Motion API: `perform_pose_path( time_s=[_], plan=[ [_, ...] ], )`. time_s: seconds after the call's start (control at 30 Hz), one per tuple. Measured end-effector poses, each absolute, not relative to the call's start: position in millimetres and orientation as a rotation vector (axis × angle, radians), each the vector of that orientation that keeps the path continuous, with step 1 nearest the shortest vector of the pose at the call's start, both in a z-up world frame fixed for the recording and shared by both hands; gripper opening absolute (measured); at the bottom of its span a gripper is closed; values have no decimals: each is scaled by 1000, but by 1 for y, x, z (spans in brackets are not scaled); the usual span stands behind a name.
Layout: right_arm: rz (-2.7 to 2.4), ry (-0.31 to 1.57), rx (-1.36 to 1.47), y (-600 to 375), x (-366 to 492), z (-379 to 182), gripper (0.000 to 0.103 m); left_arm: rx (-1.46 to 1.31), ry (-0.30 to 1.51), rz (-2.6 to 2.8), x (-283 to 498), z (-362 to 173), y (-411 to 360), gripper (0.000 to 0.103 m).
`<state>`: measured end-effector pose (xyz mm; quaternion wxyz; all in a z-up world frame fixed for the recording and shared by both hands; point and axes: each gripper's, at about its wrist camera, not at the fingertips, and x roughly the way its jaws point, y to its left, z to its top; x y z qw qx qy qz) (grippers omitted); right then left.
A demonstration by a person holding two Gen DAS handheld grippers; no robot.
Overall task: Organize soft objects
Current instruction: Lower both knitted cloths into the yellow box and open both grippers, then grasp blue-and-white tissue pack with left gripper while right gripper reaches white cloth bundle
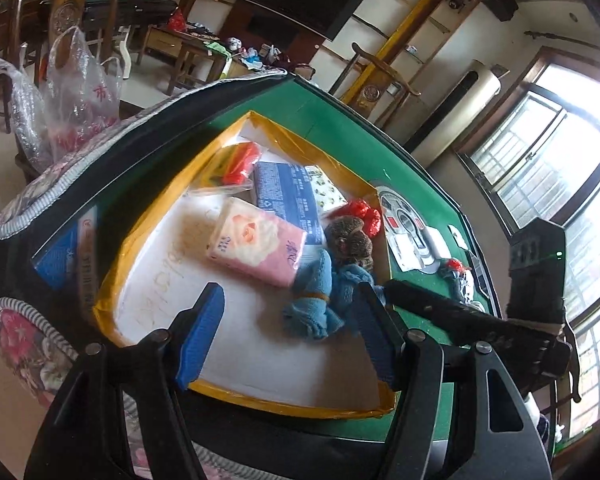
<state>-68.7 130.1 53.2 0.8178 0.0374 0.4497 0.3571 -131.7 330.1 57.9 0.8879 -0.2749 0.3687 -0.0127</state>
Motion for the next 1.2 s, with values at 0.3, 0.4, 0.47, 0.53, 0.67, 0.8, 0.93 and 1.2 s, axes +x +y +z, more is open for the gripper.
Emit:
perform_pose_path(
  time_s=[0.3, 0.4, 0.47, 0.53, 0.67, 0.8, 0.93, 1.2],
  plan=[
    [520, 812, 230, -9, -59, 85, 63, -512, 731, -125, -137, 77, 299, 67],
    [350, 810, 294, -78, -49, 77, 63, -494, 722, -167, -134, 82, 281, 70],
    [264, 814, 320, -116, -42, 69, 63, -480, 731, -199, -132, 83, 266, 70],
    [205, 835, 314, -138, -34, 60, 63, -452, 747, -224, -129, 84, 249, 70],
    [165, 875, 316, -164, -16, 40, 63, -409, 777, -262, -126, 87, 218, 70],
    [214, 904, 337, -161, -5, 23, 63, -370, 811, -265, -124, 87, 197, 70],
    [375, 905, 299, -136, -18, 21, 54, -346, 829, -275, -119, 88, 179, 70],
    [335, 866, 261, -151, -48, 20, 44, -274, 910, -360, -88, 75, 113, 70]
  ],
)
